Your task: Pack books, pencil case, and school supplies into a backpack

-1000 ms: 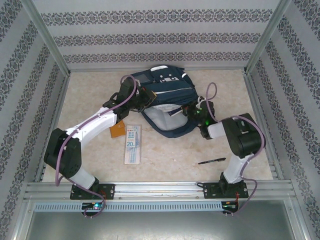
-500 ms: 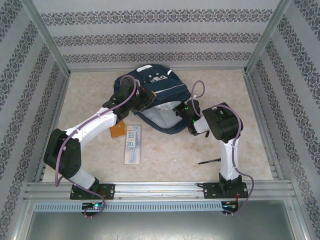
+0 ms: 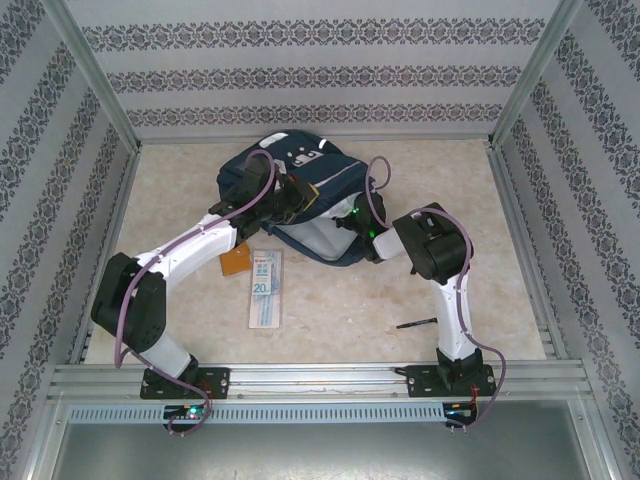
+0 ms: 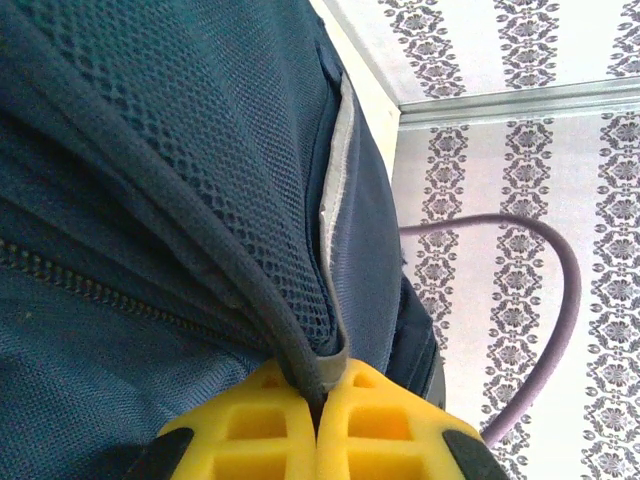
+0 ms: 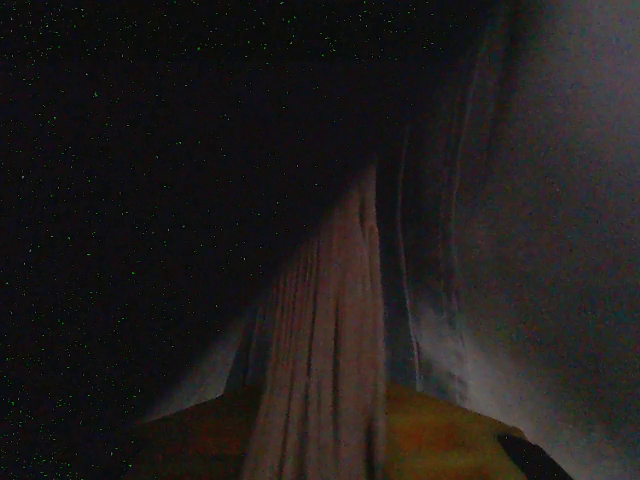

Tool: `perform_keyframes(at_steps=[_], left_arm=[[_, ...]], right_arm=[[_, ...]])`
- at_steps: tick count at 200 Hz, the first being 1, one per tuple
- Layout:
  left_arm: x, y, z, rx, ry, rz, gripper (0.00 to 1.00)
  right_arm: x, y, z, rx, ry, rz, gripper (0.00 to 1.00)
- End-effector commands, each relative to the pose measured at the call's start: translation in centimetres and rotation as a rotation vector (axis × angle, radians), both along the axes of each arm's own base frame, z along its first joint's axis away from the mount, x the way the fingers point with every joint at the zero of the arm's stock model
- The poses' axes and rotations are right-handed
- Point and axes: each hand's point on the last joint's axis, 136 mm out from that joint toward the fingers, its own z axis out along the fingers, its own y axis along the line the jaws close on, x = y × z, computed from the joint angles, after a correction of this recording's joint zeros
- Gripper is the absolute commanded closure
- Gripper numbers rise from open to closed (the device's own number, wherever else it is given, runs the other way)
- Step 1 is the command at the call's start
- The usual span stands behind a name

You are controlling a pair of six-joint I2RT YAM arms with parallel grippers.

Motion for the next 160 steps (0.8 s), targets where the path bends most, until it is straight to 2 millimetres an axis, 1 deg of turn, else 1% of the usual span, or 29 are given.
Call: perform_keyframes(at_steps=[1,19,30,34,63,93,120,147,160], left_arm=[[-1.7,-3.8,3.5,-0.082,-0.131,-0.174,1.0],[-1.6,-3.5,2.5,-0.078,-0.117,-0.176,1.0],[-1.5,-3.4,2.0,-0.089,-0.104,-0.181,1.0],[-1.4,-3.3,1.9,-0.09,-0.1,-0.182,1.0],[-1.1,-2.7,1.7,-0.05,-0.123,-0.206,1.0],[-0.4,-1.3,1.0,-0.01,-0.123,-0.194,1.0],[-0.3,-1.4,0.6,0.003,-0.128,-0.218,1.0],[0.0,-0.9,0.6,0.025,-0.135,-0.211,1.0],[0.1,-0.6,0.5,0.036,-0.135,-0.206,1.0]], right_arm=[[0.2,2.8,0.2,-0.026,-0.037,0.123,0.8],[0.3,3.8,0.2,-0.031,-0.051,0.168,0.84],[0.2,4.4,0.3,-0.04,-0.053,0.204,0.91],[0.1,4.6,0.4,-0.041,-0.055,0.215,0.92],[-0.5,5.6,1.6,-0.027,-0.086,0.312,0.98],[-2.0,7.4,1.9,-0.057,-0.106,0.451,0.98],[-3.1,8.7,1.1,-0.046,-0.093,0.519,0.98],[-3.8,8.7,0.7,-0.036,-0.075,0.568,0.98],[-4.1,8.5,0.2,-0.052,-0.053,0.601,0.95]])
